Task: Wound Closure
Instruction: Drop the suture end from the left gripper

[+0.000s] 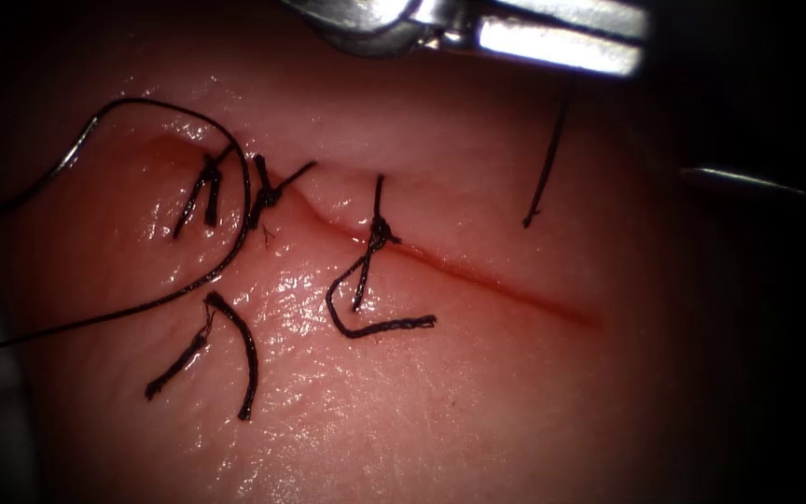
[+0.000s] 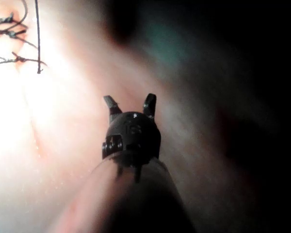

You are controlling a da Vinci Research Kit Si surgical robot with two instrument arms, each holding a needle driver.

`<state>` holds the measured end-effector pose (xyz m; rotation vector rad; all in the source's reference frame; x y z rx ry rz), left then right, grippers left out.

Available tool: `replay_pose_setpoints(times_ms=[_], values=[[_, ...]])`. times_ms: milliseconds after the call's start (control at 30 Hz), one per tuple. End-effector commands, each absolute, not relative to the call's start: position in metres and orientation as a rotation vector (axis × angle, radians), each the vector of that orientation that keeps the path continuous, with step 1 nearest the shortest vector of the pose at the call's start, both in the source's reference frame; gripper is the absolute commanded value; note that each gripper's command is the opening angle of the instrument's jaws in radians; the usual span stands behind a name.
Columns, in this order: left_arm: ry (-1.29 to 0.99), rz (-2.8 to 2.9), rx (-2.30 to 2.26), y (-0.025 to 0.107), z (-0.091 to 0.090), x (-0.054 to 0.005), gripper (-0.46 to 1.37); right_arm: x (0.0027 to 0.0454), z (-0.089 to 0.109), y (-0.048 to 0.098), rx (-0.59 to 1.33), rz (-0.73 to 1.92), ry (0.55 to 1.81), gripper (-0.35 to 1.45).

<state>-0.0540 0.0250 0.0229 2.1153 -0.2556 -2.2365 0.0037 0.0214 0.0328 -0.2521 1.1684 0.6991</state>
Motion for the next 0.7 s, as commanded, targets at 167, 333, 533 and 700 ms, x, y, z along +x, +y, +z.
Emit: replay_pose_setpoints(times_ms=[167, 333, 533, 700], values=[[-0.217, -2.223, 2.130, 0.025, 0.025, -0.0576, -0.35, 0.0024, 0.033, 0.021, -0.266, 0.706, 1.152, 1.12], [-0.174, -2.230, 2.155, 0.026, 0.028, -0.0609, -0.35, 0.0017, 0.033, 0.022, -0.266, 0.706, 1.150, 1.12], [-0.081, -2.296, 2.194, 0.027, 0.033, -0.0631, -0.35, 0.0016, 0.033, 0.022, -0.268, 0.707, 1.148, 1.12], [0.081, -2.376, 2.248, 0.027, 0.038, -0.0640, -0.35, 0.0019, 0.033, 0.021, -0.271, 0.709, 1.147, 1.12]])
